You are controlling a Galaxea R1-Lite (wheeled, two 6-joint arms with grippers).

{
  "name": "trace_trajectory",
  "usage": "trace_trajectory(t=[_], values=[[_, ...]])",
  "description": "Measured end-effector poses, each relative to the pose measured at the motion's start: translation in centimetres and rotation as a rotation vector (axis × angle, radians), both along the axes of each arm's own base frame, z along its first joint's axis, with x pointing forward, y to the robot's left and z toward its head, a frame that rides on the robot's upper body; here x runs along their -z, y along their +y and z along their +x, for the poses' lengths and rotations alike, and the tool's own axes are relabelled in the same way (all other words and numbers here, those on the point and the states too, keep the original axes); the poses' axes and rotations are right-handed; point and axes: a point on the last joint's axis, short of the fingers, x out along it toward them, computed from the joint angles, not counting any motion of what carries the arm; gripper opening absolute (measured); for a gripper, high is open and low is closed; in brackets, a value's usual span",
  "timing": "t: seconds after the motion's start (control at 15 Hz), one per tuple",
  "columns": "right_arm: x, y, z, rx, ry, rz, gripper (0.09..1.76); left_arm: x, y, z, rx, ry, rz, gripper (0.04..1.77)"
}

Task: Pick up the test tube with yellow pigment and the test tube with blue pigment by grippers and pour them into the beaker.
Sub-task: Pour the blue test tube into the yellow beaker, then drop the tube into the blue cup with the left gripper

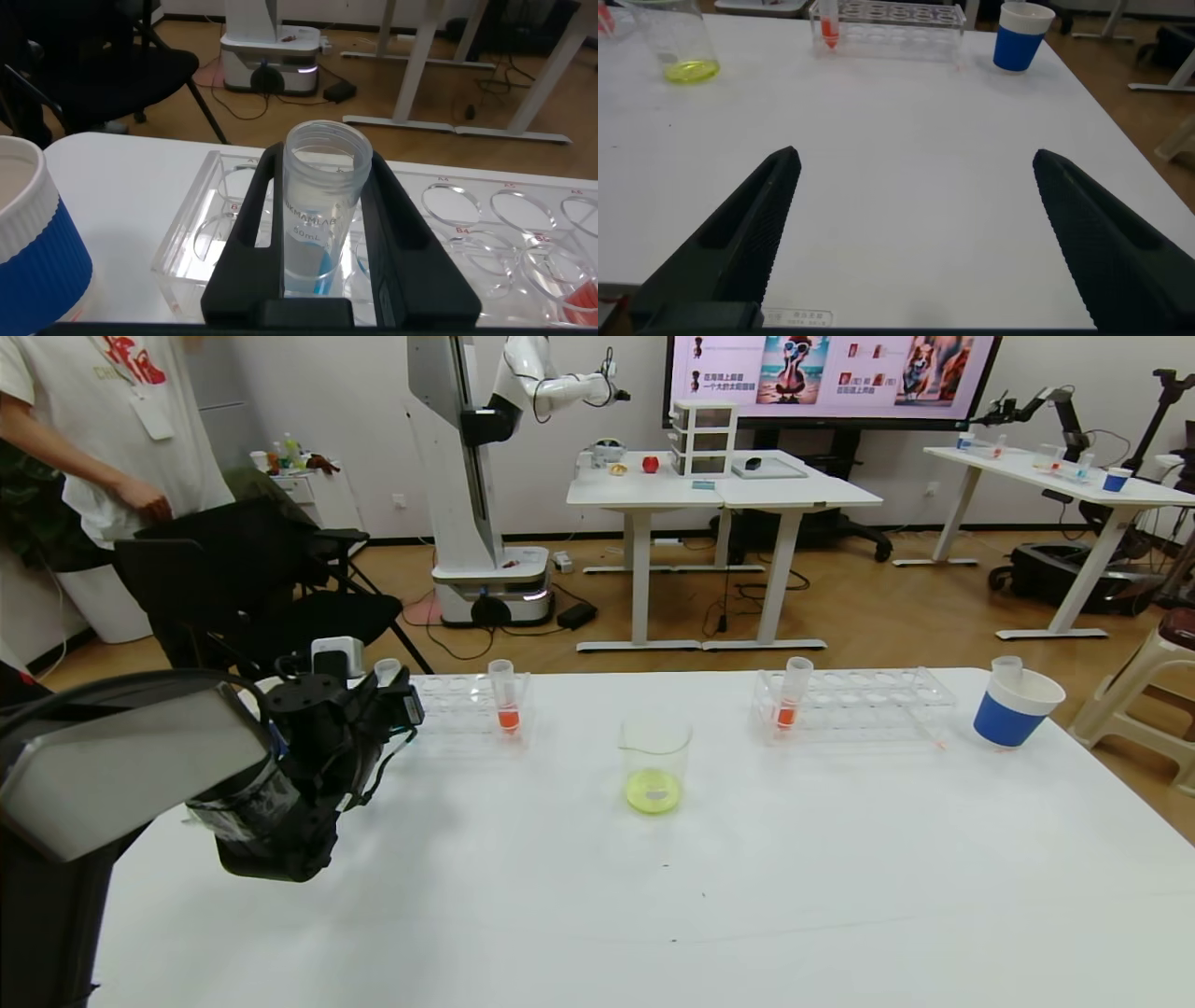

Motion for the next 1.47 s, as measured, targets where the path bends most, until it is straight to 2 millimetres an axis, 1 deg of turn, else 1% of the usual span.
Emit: trace_trajectory(t=[0.13, 0.27, 0.47, 0.73, 0.87, 1.07, 1.13, 1.27, 1.4, 1.47], values=[[0.0, 0.0, 0.0, 0.0, 0.0, 0.0, 1.74, -0.2, 0.0, 0.0, 0.001, -0.003, 0.0, 0.51], [0.0, 0.0, 0.0, 0.0, 0.0, 0.0, 1.74, -1.0, -0.2, -0.2, 0.006, -0.01, 0.0, 0.51], [0.0, 0.0, 0.0, 0.0, 0.0, 0.0, 1.74, -3.4, -0.5, -0.4, 0.014, -0.001, 0.001, 0.51], [0.0, 0.0, 0.0, 0.0, 0.0, 0.0, 1.74, -7.4, -0.7, -1.2, 0.027, -0.026, -0.003, 0.51], [0.0, 0.0, 0.0, 0.0, 0.0, 0.0, 1.74, -8.5, -0.6, -1.6, 0.023, -0.052, -0.005, 0.51], [0.0, 0.0, 0.0, 0.0, 0.0, 0.0, 1.74, -9.3, -0.8, -1.9, 0.031, -0.068, -0.001, 0.51], [0.0, 0.0, 0.0, 0.0, 0.0, 0.0, 1.74, -9.7, -1.1, -1.9, 0.042, -0.072, 0.007, 0.51], [0.0, 0.0, 0.0, 0.0, 0.0, 0.0, 1.74, -10.9, -2.1, -1.7, 0.074, -0.11, 0.038, 0.51], [0.0, 0.0, 0.0, 0.0, 0.0, 0.0, 1.74, -12.1, -3.9, -1.4, 0.185, -0.134, 0.07, 0.51], [0.0, 0.0, 0.0, 0.0, 0.0, 0.0, 1.74, -12.6, -5.1, -1.5, 0.253, -0.14, 0.081, 0.51]])
